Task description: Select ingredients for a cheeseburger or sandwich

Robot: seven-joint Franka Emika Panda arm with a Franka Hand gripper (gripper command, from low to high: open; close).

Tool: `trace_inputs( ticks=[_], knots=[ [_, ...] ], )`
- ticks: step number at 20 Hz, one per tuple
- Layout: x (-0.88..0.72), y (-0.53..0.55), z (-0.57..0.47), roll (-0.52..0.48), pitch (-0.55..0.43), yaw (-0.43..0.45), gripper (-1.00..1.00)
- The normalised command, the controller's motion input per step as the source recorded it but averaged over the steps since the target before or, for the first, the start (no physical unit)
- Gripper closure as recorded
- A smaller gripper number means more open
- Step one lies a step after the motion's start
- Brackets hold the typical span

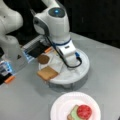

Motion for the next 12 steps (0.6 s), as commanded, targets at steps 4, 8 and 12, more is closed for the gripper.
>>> trace_inputs(
  ticks=[4,8,12],
  knots=[
    [0.35,-0.04,0.03,0.025,0.086,0.511,-1.0],
    [0.27,-0.06,-0.01,0.035,0.073,0.269,-1.0],
    [0.17,-0.06,0.01,0.016,0.058,0.102,-1.0]
  ],
)
